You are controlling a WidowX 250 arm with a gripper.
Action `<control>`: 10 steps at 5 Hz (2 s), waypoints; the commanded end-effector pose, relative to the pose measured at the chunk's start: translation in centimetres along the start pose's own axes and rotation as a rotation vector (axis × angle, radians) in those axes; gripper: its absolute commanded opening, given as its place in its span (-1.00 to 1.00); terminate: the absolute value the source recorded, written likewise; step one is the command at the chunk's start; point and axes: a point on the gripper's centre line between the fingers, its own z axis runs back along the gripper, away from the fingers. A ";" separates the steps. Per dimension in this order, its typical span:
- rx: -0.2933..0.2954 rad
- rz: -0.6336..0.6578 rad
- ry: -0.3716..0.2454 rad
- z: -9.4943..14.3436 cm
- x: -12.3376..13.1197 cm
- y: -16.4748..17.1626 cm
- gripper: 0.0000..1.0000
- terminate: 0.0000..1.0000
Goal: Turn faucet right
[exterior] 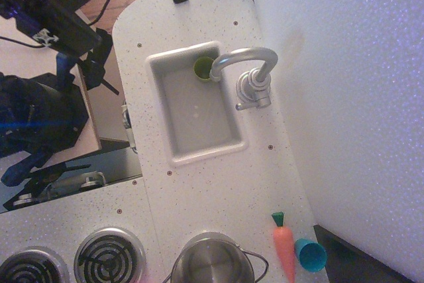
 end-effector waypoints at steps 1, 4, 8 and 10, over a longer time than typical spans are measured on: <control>0.000 0.000 0.000 0.0 0.0 0.0 1.00 -1.00; -0.034 0.132 0.399 -10.1 3.2 5.6 1.00 -1.00; 0.263 0.217 0.628 -13.3 1.3 5.4 1.00 -1.00; 0.377 0.259 0.675 -14.2 0.8 6.0 1.00 -1.00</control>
